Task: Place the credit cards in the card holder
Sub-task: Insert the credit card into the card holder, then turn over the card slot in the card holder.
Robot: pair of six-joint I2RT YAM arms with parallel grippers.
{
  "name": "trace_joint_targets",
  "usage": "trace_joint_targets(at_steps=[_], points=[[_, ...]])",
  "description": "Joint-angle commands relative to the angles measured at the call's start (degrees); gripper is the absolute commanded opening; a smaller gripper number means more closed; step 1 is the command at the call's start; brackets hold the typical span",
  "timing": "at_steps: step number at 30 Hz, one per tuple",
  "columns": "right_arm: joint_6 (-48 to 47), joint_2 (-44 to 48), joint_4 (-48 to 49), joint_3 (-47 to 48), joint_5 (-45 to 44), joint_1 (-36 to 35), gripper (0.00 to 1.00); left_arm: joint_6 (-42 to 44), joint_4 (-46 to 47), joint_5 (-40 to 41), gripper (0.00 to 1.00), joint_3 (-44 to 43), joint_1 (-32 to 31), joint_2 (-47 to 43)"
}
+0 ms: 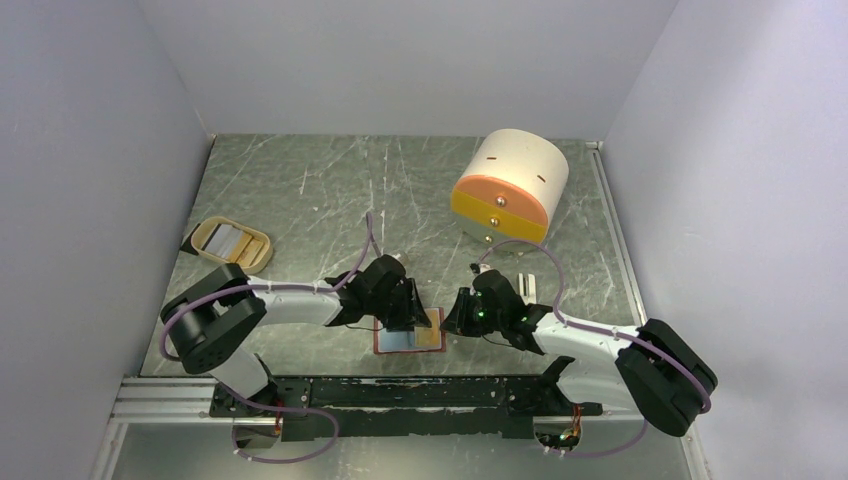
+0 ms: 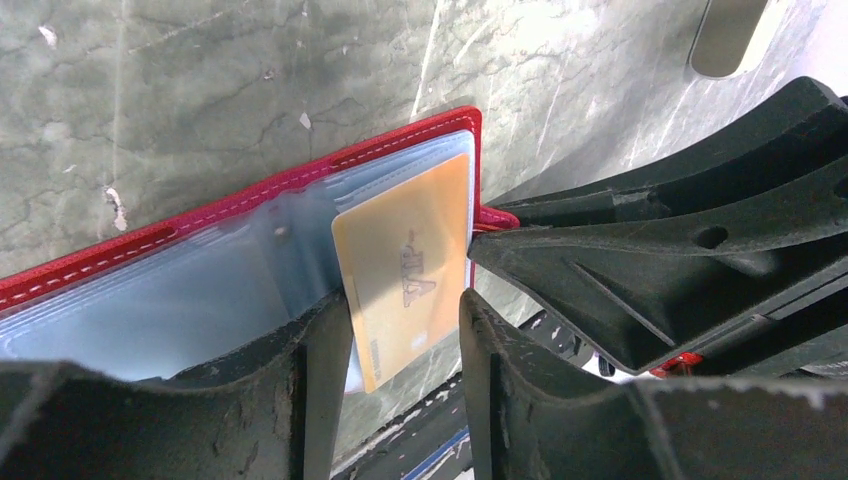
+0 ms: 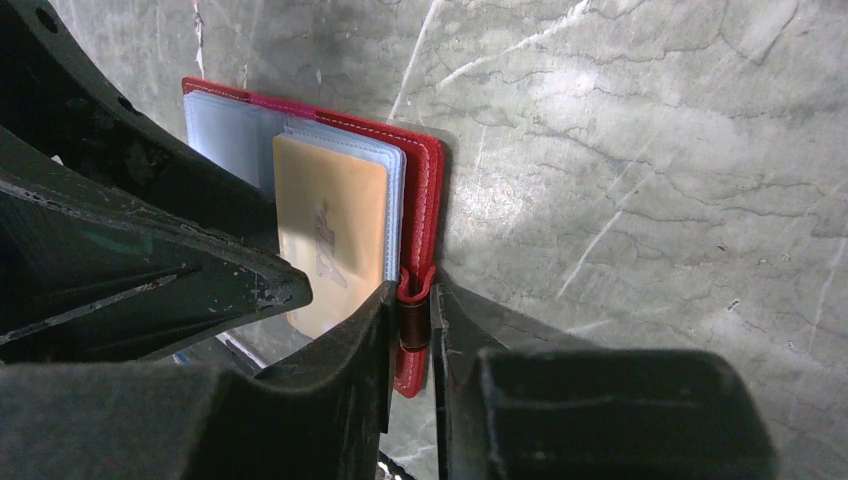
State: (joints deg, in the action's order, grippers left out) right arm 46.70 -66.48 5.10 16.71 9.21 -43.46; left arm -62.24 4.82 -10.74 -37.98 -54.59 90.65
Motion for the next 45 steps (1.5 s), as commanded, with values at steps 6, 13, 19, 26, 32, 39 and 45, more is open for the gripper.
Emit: trace_joint_targets(at_steps=[6,13,19,26,32,39,45], points=[[-1.5,1.1,-4.1,0.7,-3.2,-0.3,0.23,-1.6,8.9,-3.2,0.56,2.4,-0.3,-4.3],[-1.1,0.3,-1.9,0.1,-2.4,-0.3,0.22,-0.2,4.3,-1.4,0.57,-1.8,-0.7,-0.5],[-1.3,-0.1,-2.4,0.8,-3.1,-0.3,0.22,0.4,1.3,-1.6,0.55,-4.4,-0.9,2.7],[-1.8,0.3,-3.8,0.9,-4.2,-0.2,0.22,1.8,-4.6,1.9,0.57,-4.3,0.1,-2.8],[-1.9,1.3,-5.8,2.5,-4.8,-0.2,0.38,1.2,-4.6,0.7,0.58,-2.3,1.4,-5.2],[-1.3,9.8,-12.8,5.0,-5.6,-0.2,0.49,1.2,-3.1,-1.6,0.53,-0.8,2.7,-6.6],[-0.3,10.5,-12.8,4.8,-4.0,-0.2,0.50,1.1,-0.5,-3.4,0.57,2.1,4.3,-9.4]])
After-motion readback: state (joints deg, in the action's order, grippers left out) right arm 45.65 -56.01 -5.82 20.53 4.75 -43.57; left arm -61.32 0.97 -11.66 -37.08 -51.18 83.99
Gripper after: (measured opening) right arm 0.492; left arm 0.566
